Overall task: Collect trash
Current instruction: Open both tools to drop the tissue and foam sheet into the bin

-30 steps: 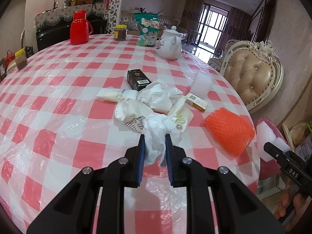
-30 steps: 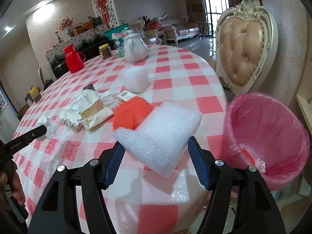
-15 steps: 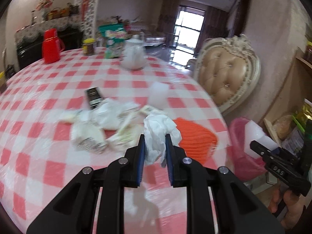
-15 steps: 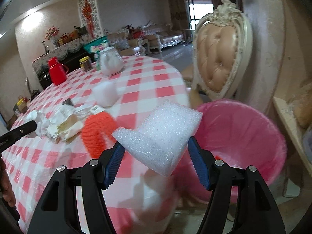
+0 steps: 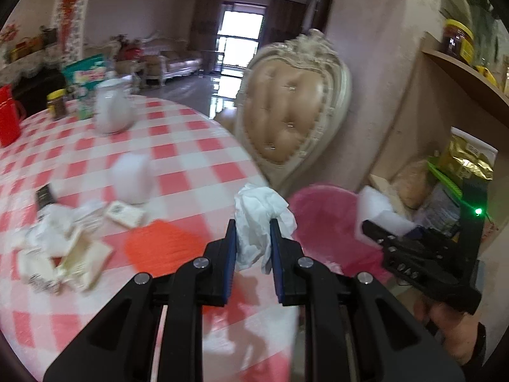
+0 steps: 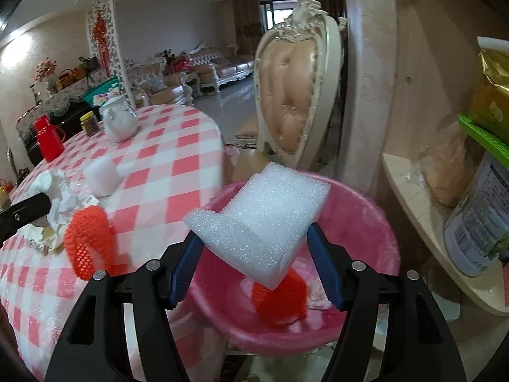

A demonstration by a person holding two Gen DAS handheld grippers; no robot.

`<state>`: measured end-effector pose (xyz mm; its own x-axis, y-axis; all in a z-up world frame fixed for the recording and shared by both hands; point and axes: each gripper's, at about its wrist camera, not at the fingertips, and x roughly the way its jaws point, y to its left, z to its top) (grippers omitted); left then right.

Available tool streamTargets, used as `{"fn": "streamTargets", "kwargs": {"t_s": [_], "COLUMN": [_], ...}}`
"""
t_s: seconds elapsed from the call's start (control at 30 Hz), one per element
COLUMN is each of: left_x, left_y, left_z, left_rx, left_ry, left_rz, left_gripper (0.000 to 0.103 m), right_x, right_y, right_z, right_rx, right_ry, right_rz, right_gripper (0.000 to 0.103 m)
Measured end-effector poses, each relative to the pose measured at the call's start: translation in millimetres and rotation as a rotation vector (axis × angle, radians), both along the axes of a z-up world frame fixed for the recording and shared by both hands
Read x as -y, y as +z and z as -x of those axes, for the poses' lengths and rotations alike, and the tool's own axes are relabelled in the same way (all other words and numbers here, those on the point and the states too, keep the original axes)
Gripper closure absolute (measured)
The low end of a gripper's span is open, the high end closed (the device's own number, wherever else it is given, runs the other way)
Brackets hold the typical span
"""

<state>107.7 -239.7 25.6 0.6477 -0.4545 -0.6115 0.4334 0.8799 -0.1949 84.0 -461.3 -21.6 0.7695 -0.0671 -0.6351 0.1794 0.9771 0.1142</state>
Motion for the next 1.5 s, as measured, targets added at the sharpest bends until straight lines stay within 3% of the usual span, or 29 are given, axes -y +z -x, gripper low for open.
{"fn": "streamTargets", "kwargs": {"t_s": [0.37,0.7,0.8,0.87,0.97,1.07,1.5], "left_x": [78,111,117,120,123,123,98], "left_y": [-7,-9,-12,-14,-18,-20,-21], "left_z": [-27,-37,-40,-41,-45,-47,-47], "left_rx": [-0.052,-0.080,-0.095,-0.104,-0.126,-0.133,-0.137], "left_ry": [-0.148,-0.203,-0.216,-0.221,-0.224,-0.221,-0.160], "left_rz": [0.051,0.067,0.072,0.072,0.071,0.070,0.094], "left_gripper": [0.083,0.083,0.081,0.073,0.066,0.061,0.058], "right_x": [36,52,56,58,60,59,60], "right_y": [-5,-10,-13,-14,-15,-15,-17], "right_z": [0,-1,-1,-1,-2,-1,-1], "right_rx": [-0.014,-0.021,-0.026,-0.026,-0.027,-0.025,-0.027], "right_ry": [-0.048,-0.042,-0.039,-0.041,-0.047,-0.050,-0.042], "right_rz": [0.001,-0.008,-0.018,-0.020,-0.019,-0.015,-0.025], "right_gripper": [0.039,0.038,0.038,0.037,0.026,0.024,0.022]}}
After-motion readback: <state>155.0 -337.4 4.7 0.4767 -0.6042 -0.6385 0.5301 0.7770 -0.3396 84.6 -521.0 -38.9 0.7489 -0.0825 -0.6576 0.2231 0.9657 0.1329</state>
